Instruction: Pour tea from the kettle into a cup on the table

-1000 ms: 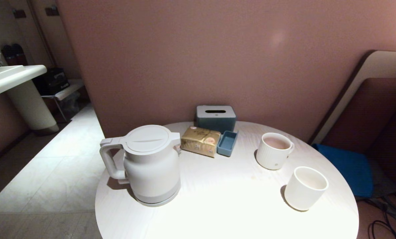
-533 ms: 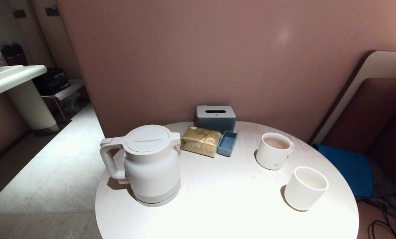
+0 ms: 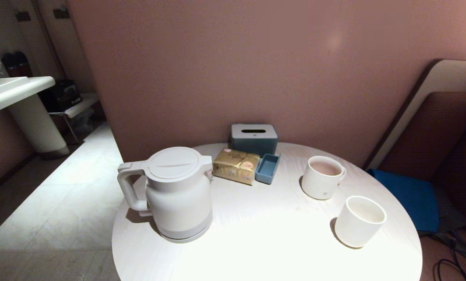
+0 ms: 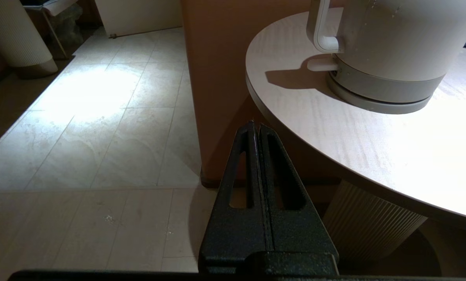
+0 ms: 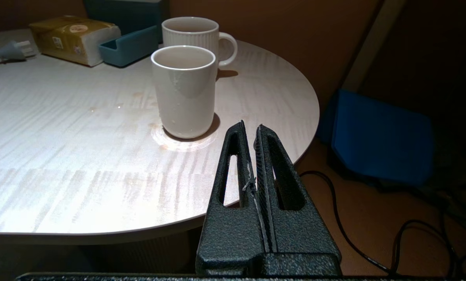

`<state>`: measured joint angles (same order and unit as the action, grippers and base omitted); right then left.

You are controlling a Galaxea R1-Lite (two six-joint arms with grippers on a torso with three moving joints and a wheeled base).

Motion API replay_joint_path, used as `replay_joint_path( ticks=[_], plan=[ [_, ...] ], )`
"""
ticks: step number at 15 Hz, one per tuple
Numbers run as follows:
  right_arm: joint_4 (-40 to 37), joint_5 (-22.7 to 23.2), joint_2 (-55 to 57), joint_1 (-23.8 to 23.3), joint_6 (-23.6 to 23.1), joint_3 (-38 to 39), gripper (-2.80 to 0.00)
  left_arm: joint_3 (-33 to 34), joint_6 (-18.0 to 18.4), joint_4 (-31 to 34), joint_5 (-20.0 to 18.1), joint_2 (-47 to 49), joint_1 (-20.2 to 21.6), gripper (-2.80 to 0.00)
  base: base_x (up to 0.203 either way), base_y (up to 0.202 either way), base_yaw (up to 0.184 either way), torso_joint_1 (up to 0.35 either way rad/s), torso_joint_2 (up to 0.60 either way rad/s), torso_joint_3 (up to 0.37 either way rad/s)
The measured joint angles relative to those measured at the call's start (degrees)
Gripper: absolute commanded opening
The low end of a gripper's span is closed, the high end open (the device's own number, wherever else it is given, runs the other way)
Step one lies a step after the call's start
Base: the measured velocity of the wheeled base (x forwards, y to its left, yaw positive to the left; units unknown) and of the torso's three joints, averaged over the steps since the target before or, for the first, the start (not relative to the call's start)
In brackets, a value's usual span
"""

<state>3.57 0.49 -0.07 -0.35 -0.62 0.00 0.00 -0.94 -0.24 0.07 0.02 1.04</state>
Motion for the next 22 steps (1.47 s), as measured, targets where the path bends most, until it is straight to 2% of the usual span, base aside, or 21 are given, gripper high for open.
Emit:
replay_joint_path(
  ticks=[2, 3, 15, 22],
  plan=[
    [-0.1, 0.02, 0.0, 0.0, -0.02, 0.0, -2.8, 0.0, 0.0, 0.09, 0.0, 0.0, 0.0, -2.8, 0.0, 0.0, 0.0, 0.055, -0.09, -0.045],
    [0.0, 0.02, 0.0, 0.0, -0.04, 0.0, 0.0, 0.0, 0.0, 0.01, 0.0, 0.0, 0.0, -2.8, 0.0, 0.0, 0.0, 0.175, -0.33, -0.153],
    [-0.02, -0.01, 0.0, 0.02, -0.13, 0.0, 0.0, 0.0, 0.02, 0.0, 0.0, 0.0, 0.0, -2.8, 0.0, 0.0, 0.0, 0.275, -0.55, -0.266],
    [0.0, -0.03, 0.0, 0.0, 0.0, 0.0, 0.0, 0.0, 0.0, 0.0, 0.0, 0.0, 0.0, -2.8, 0.0, 0.0, 0.0, 0.021, -0.05, -0.02]
  ],
)
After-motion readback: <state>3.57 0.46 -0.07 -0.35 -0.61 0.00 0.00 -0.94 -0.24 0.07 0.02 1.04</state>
